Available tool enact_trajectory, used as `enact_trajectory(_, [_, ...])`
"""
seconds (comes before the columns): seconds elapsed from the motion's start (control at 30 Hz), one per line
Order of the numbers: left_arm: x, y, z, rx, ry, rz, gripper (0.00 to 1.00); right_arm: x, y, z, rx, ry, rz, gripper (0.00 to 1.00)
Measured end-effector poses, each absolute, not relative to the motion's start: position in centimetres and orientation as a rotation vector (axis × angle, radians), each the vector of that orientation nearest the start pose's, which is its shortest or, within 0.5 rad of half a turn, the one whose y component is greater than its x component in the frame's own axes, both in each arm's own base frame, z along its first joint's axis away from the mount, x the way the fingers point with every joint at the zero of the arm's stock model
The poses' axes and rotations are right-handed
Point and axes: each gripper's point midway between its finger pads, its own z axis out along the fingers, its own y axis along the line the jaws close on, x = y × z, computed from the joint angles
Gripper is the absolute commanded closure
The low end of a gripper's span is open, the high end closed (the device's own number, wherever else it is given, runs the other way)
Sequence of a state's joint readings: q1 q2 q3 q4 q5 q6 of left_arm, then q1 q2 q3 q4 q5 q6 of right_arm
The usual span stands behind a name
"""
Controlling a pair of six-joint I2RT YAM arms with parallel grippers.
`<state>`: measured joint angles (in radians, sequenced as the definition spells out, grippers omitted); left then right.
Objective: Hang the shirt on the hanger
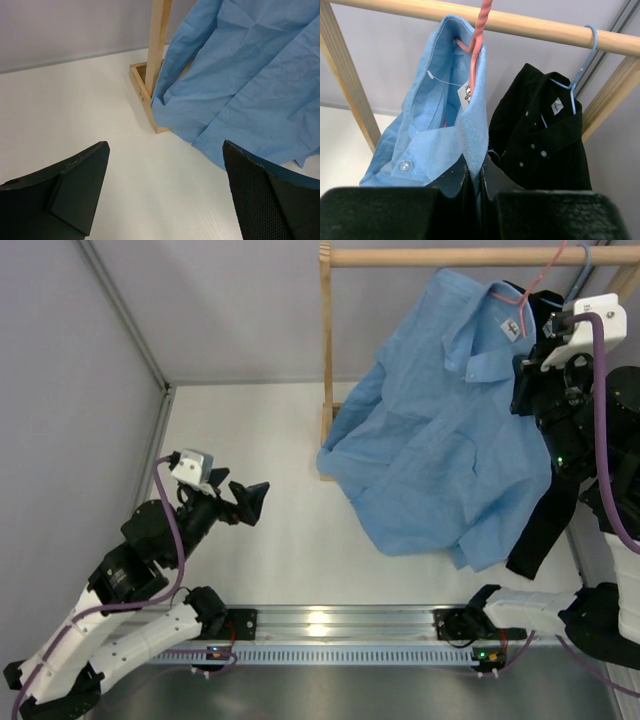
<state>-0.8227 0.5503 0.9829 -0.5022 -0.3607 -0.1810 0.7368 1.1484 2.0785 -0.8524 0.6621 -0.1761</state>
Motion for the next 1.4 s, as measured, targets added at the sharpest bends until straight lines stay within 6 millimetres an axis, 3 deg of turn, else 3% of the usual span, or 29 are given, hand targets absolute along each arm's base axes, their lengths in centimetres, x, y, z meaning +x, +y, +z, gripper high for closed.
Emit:
enact_trajectory(0.1, [19.1, -12.8, 34.0, 0.262, 1.639, -0.480, 0.02, 24.4, 5.9, 56.1, -0.140, 1.511, -0.092, 1.00])
enact_trajectory(0.3, [19.2, -13.2, 28.4, 0.323, 1.759, -0.428, 0.02, 25.1, 4.6, 56.2, -0.095, 1.521, -0.166, 1.00])
enact_trajectory(0.4, [19.3, -13.4, 27.9, 0.336, 1.776, -0.423, 0.02, 25.1, 4.8, 56.0, -0.098, 1.522, -0.157, 1.00])
enact_trajectory(0.5, [19.1, -13.3, 28.0, 0.334, 1.768, -0.429, 0.02, 25.5, 5.2, 54.3, -0.100, 1.537, -0.139, 1.00])
enact_trajectory(0.8, [19.2, -12.7, 26.8, 0.326, 1.780, -0.407, 0.02, 28.9, 7.0, 46.8, -0.087, 1.649, -0.139, 1.00])
enact_trajectory(0.97, [19.7, -12.4, 26.4, 0.316, 1.796, -0.386, 0.02, 30.6, 6.3, 43.9, -0.062, 1.708, -0.129, 1.00])
enact_trajectory(1.2, [20.3, -11.7, 26.2, 0.289, 1.810, -0.364, 0.02, 32.5, 4.2, 44.9, 0.064, 1.655, -0.068, 1.00])
enact_trajectory(1.4, [20.9, -10.9, 26.0, 0.254, 1.823, -0.338, 0.02, 33.8, 4.8, 45.6, 0.066, 1.640, -0.035, 1.00])
